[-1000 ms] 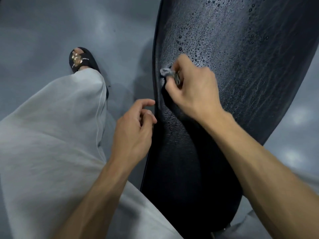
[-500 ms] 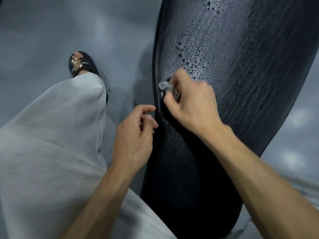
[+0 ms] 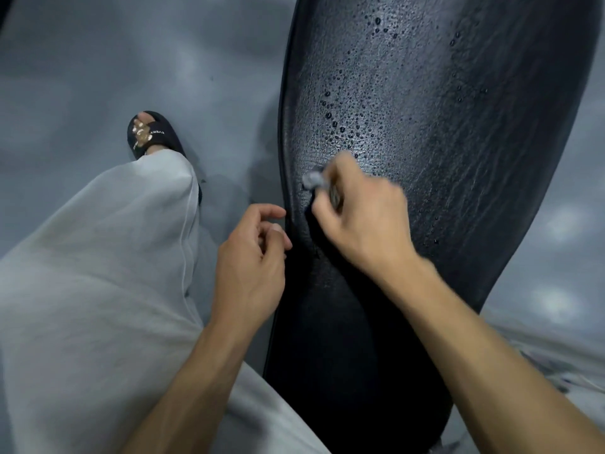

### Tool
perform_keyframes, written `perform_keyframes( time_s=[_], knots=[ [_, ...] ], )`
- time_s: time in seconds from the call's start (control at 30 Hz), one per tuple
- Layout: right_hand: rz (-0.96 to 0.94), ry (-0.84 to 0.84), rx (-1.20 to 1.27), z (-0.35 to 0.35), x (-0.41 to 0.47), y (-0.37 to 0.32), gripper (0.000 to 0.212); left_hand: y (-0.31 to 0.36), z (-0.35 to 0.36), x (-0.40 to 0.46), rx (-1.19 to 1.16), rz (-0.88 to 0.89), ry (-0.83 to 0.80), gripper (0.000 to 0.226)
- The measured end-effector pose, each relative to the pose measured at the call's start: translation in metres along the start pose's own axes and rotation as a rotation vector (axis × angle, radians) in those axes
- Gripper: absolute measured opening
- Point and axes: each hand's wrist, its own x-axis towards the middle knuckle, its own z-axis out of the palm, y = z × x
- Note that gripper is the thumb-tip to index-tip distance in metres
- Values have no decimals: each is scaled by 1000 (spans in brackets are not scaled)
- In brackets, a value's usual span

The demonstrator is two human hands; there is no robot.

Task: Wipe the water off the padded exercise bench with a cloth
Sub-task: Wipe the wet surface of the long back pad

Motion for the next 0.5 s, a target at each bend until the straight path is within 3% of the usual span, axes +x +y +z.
perform_keyframes(
  time_s=[0.13,0.3,0.5],
  knots=[
    [50,3,15,-6,12,-1,17,-2,1,-1,28,13,9,25],
    [67,-177,41,-9,-94,-9,17,-5,6,-5,53,62,42,22],
    [99,-179,109,-9,-102,-9,13,-18,9,-35,98,105,-9,44]
  ],
)
